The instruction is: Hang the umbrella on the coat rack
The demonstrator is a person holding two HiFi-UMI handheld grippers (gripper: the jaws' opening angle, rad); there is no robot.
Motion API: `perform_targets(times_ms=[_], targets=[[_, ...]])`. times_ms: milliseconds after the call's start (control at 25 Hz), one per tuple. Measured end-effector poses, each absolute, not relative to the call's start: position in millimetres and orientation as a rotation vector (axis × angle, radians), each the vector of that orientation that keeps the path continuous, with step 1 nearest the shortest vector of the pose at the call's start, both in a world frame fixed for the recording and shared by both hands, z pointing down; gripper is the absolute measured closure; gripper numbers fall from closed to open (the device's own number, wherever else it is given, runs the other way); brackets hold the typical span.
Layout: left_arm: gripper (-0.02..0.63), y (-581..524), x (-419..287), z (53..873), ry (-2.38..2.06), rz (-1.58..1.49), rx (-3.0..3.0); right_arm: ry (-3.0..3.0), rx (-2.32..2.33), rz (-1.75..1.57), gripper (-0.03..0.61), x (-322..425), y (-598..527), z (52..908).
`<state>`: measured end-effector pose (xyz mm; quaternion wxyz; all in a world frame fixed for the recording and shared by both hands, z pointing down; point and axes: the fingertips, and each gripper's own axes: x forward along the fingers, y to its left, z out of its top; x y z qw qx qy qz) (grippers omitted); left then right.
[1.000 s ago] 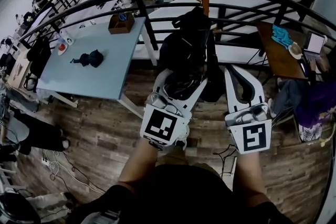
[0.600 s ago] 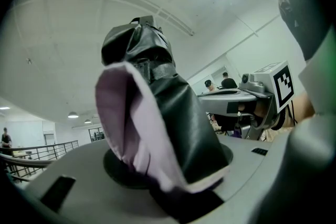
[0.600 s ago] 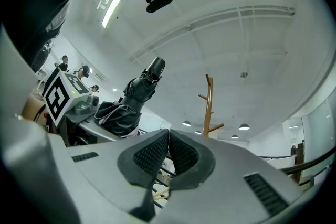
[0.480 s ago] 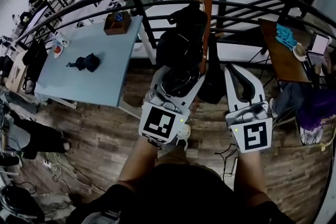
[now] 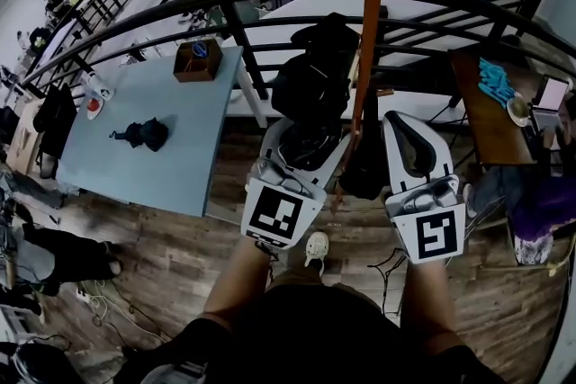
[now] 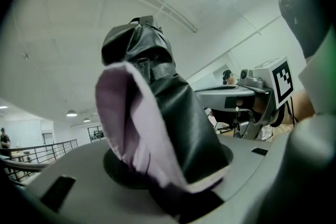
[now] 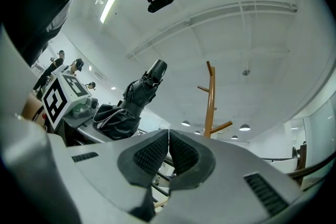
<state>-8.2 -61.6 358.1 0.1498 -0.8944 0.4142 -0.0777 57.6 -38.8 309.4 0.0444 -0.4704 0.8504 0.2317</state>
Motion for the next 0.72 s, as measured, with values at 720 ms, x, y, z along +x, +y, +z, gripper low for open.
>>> perform_targets(times_ms=[720], targets=[[0.388,-178.4,-32.9,355.6,1.133,-0.219,-2.588,2.546,-1.546,0.705,0.548,31.0,-146.5,295.5]])
